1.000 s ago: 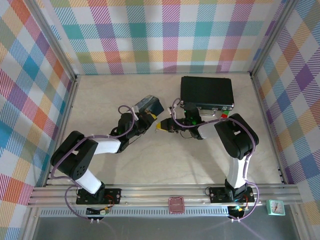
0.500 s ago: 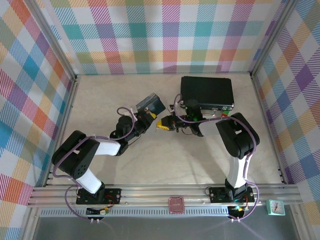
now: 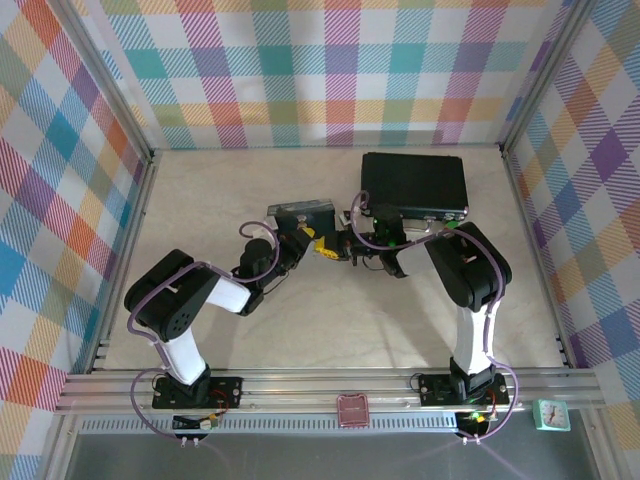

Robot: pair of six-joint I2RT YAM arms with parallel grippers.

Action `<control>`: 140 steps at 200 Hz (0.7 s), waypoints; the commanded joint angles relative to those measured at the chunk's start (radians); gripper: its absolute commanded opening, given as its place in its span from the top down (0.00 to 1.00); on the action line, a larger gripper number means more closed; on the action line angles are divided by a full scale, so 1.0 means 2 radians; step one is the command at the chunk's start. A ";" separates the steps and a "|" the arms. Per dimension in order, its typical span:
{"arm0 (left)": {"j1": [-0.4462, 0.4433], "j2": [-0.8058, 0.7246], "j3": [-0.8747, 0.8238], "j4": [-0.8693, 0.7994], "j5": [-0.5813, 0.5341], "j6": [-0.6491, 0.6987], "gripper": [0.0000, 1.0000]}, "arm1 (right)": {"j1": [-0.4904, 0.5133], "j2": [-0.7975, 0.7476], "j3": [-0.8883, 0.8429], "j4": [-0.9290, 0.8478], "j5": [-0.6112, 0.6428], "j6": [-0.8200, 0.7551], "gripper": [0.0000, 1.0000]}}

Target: Unlock a padlock with a key

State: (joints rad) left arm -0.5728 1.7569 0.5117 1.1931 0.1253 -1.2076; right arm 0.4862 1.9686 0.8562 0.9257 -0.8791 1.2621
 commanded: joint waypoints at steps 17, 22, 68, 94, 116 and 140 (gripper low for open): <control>-0.041 -0.010 -0.015 0.013 0.078 -0.019 1.00 | -0.003 -0.017 0.030 -0.034 0.102 -0.095 1.00; -0.042 -0.012 -0.014 0.010 0.080 -0.018 1.00 | -0.003 -0.017 0.036 -0.048 0.103 -0.101 1.00; -0.055 -0.026 -0.034 0.006 0.082 -0.005 1.00 | -0.002 -0.027 0.055 -0.102 0.139 -0.100 1.00; -0.057 -0.016 -0.041 0.034 0.086 -0.017 1.00 | -0.002 -0.023 0.059 -0.102 0.152 -0.100 1.00; -0.057 -0.009 -0.038 0.040 0.071 -0.021 1.00 | -0.002 -0.021 0.054 -0.080 0.147 -0.096 1.00; -0.056 -0.002 -0.025 0.024 0.037 -0.015 1.00 | -0.003 -0.038 0.031 -0.095 0.150 -0.114 0.91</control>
State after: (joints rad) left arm -0.6067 1.7458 0.4553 1.1881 0.0704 -1.2457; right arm 0.5186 1.9377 0.8993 0.6712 -0.8204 1.0775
